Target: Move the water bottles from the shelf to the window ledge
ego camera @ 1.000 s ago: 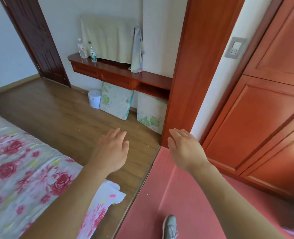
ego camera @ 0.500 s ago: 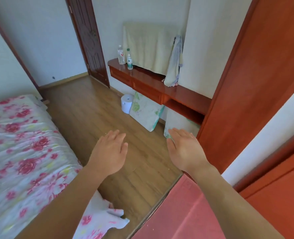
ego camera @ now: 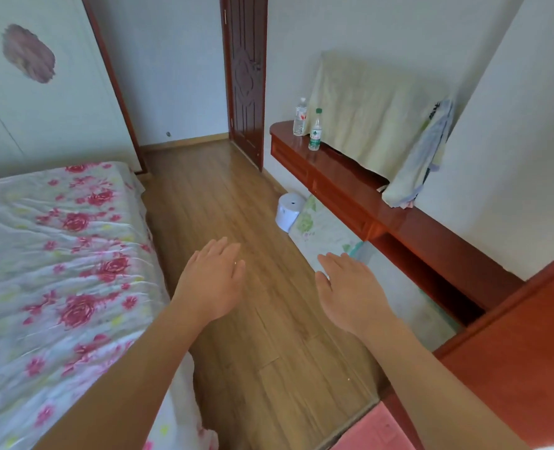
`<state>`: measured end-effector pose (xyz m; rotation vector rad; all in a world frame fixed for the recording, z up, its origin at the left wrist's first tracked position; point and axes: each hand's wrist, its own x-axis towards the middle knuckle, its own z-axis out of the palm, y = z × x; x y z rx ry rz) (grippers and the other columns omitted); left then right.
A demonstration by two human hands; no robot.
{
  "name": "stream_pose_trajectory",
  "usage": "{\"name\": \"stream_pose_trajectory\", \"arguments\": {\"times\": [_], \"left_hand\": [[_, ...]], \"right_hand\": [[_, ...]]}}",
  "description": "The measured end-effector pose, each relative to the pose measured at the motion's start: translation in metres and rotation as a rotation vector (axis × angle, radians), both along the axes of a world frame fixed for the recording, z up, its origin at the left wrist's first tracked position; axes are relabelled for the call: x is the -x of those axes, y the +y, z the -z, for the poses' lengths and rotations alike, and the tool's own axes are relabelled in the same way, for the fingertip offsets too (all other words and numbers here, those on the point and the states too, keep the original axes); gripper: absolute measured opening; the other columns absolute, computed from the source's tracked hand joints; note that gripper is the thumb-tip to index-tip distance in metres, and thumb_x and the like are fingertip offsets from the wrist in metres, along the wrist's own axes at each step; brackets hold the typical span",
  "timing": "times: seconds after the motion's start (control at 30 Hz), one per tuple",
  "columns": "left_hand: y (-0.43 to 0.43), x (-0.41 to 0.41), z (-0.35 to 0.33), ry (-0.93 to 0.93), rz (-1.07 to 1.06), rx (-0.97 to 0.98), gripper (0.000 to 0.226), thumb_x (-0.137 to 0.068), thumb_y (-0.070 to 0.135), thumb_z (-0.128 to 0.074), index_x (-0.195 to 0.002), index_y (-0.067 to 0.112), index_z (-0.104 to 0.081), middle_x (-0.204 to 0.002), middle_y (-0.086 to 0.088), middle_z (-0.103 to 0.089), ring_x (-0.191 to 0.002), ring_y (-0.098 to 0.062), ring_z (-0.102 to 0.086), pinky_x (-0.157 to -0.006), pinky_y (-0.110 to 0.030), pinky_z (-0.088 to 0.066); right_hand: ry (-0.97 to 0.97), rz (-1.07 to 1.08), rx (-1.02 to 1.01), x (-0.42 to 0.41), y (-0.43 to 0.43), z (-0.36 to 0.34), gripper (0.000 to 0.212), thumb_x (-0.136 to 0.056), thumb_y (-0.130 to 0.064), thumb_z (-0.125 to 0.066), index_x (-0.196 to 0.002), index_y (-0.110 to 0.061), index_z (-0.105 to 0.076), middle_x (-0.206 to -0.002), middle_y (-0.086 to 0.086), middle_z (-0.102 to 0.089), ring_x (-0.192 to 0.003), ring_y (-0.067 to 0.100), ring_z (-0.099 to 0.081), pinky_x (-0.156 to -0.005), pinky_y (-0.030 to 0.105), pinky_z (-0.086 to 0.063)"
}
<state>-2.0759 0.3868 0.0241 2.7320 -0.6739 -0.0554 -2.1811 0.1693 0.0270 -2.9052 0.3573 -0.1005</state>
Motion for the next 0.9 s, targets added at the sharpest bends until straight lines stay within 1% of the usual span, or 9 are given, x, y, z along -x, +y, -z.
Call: {"name": "stream_pose_trajectory", "arguments": {"times": [0.17,0.3,0.43,0.47,0.53,0.57,0.67,0.73,0.9], "left_hand": [[-0.021,-0.071,-0.014,-0.006,0.000,-0.013,0.052,-0.106,0.039,-0.024,-0.154,0.021,-0.030,-0.164,-0.003,-0.022,-0.152,-0.021,-0.015,-0.124,-0.041,-0.014],[-0.037,-0.114,-0.012,0.032,-0.029,-0.021,0.051,-0.106,0.040,-0.023,-0.154,0.024,-0.027,-0.165,-0.001,-0.018,-0.153,-0.020,-0.011,-0.124,-0.041,-0.010],[-0.062,-0.170,-0.001,0.047,-0.079,-0.043,0.052,-0.106,0.043,-0.022,-0.155,0.027,-0.025,-0.165,0.002,-0.016,-0.153,-0.019,-0.009,-0.123,-0.040,-0.008],[-0.070,-0.183,0.001,0.052,-0.086,-0.047,0.052,-0.106,0.044,-0.022,-0.155,0.027,-0.025,-0.165,0.003,-0.015,-0.153,-0.019,-0.009,-0.123,-0.039,-0.008],[-0.087,-0.209,0.003,0.065,-0.109,-0.056,0.052,-0.105,0.044,-0.022,-0.155,0.028,-0.024,-0.165,0.004,-0.015,-0.153,-0.018,-0.008,-0.123,-0.039,-0.007],[-0.096,-0.224,0.002,0.069,-0.125,-0.057,0.052,-0.105,0.044,-0.023,-0.155,0.028,-0.024,-0.165,0.004,-0.015,-0.153,-0.017,-0.008,-0.123,-0.039,-0.007],[-0.118,-0.264,-0.007,0.052,-0.172,-0.053,0.052,-0.106,0.042,-0.024,-0.155,0.028,-0.024,-0.165,0.005,-0.014,-0.153,-0.016,-0.007,-0.123,-0.038,-0.008],[-0.127,-0.287,-0.013,0.022,-0.219,-0.058,0.051,-0.106,0.040,-0.024,-0.155,0.028,-0.024,-0.165,0.005,-0.015,-0.153,-0.016,-0.008,-0.123,-0.038,-0.010],[-0.130,-0.346,-0.020,0.010,-0.307,-0.066,0.051,-0.105,0.036,-0.026,-0.155,0.024,-0.026,-0.165,0.001,-0.017,-0.153,-0.017,-0.010,-0.122,-0.037,-0.010]], "right_hand": [[-0.036,-0.004,-0.016,-0.071,-0.020,-0.019,0.066,-0.092,-0.037,-0.017,-0.141,-0.009,-0.050,-0.141,0.007,-0.055,-0.136,0.031,-0.043,-0.113,0.048,-0.033],[-0.021,-0.038,-0.009,-0.124,-0.045,-0.020,0.082,-0.085,-0.047,0.001,-0.145,-0.014,-0.044,-0.146,0.001,-0.051,-0.136,0.025,-0.041,-0.114,0.047,-0.032],[-0.038,-0.054,-0.059,-0.189,-0.083,-0.010,0.076,-0.088,-0.048,-0.004,-0.140,-0.014,-0.049,-0.131,0.000,-0.059,-0.124,0.026,-0.050,-0.107,0.045,-0.039],[-0.034,-0.055,-0.078,-0.204,-0.092,-0.007,0.070,-0.093,-0.047,-0.010,-0.141,-0.014,-0.048,-0.129,0.001,-0.060,-0.123,0.025,-0.050,-0.107,0.044,-0.039],[-0.013,-0.072,-0.127,-0.235,-0.110,-0.004,0.052,-0.103,-0.039,-0.026,-0.146,-0.016,-0.043,-0.135,0.001,-0.057,-0.128,0.024,-0.047,-0.110,0.042,-0.036],[-0.018,-0.086,-0.152,-0.252,-0.119,-0.006,0.049,-0.104,-0.035,-0.030,-0.147,-0.016,-0.042,-0.139,0.001,-0.055,-0.131,0.024,-0.046,-0.112,0.042,-0.035],[-0.044,-0.140,-0.154,-0.310,-0.145,-0.012,0.048,-0.104,-0.033,-0.031,-0.145,-0.013,-0.045,-0.135,0.003,-0.058,-0.127,0.026,-0.050,-0.107,0.044,-0.040],[-0.049,-0.185,-0.112,-0.347,-0.157,-0.019,0.052,-0.101,-0.038,-0.024,-0.139,-0.012,-0.049,-0.128,0.004,-0.061,-0.120,0.027,-0.054,-0.102,0.044,-0.043],[-0.021,-0.242,-0.110,-0.426,-0.169,-0.022,0.049,-0.105,-0.036,-0.030,-0.150,-0.018,-0.038,-0.152,0.000,-0.045,-0.141,0.021,-0.038,-0.116,0.046,-0.031]]}}
